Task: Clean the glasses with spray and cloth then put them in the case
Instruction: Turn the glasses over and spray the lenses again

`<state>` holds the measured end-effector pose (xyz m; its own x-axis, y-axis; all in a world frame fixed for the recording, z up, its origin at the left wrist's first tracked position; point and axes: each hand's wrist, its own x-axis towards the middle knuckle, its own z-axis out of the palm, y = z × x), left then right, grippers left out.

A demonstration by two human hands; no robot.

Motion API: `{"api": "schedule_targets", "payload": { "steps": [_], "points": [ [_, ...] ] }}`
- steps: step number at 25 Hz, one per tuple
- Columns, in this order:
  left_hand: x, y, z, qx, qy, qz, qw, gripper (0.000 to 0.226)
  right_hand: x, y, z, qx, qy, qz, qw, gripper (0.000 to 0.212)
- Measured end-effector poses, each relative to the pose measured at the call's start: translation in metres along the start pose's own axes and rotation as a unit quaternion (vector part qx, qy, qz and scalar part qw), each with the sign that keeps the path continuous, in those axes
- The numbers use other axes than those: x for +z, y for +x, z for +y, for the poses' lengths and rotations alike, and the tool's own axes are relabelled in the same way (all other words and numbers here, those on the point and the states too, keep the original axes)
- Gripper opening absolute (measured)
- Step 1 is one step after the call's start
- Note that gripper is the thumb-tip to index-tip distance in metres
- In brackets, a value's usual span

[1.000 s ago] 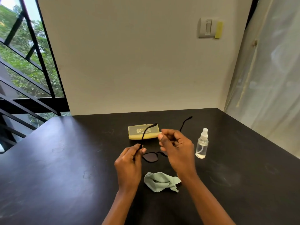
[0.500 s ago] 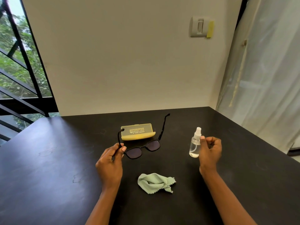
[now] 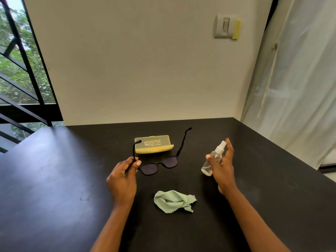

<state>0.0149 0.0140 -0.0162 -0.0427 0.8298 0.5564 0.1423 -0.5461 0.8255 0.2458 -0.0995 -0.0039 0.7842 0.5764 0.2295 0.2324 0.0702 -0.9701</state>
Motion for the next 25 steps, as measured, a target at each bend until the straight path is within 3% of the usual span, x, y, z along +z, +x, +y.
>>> {"api": "schedule_targets", "payload": {
  "steps": [1,3,6,8,12,15,18,25],
  "points": [
    [0.001,0.000,0.001,0.002,0.007,0.003,1.000,0.027,0.003,-0.004,-0.003,0.047,0.108,-0.026,0.993,0.078],
    [0.002,0.000,0.003,0.000,0.010,0.007,1.000,0.027,0.009,-0.014,-0.015,0.117,0.296,-0.087,0.944,0.068],
    [0.002,0.001,0.006,-0.002,0.005,0.011,1.000,0.026,0.019,-0.030,-0.033,0.137,0.367,-0.180,0.902,0.051],
    [0.002,0.000,0.007,0.003,0.006,0.012,1.000,0.026,0.026,-0.037,-0.038,0.139,0.364,-0.233,0.891,0.057],
    [0.004,-0.001,0.010,0.013,0.010,0.013,1.000,0.025,0.044,-0.049,-0.042,0.102,0.198,-0.264,0.938,0.061],
    [0.005,-0.002,0.013,0.024,0.008,0.012,1.000,0.024,0.058,-0.055,-0.035,-0.030,-0.049,-0.226,0.972,0.070],
    [0.006,-0.004,0.014,0.042,0.010,0.013,0.999,0.023,0.065,-0.059,-0.026,-0.125,-0.187,-0.221,0.949,0.068],
    [0.007,-0.006,0.015,0.077,0.001,0.006,0.997,0.024,0.074,-0.067,-0.031,-0.173,-0.370,-0.221,0.885,0.059]
  ]
}}
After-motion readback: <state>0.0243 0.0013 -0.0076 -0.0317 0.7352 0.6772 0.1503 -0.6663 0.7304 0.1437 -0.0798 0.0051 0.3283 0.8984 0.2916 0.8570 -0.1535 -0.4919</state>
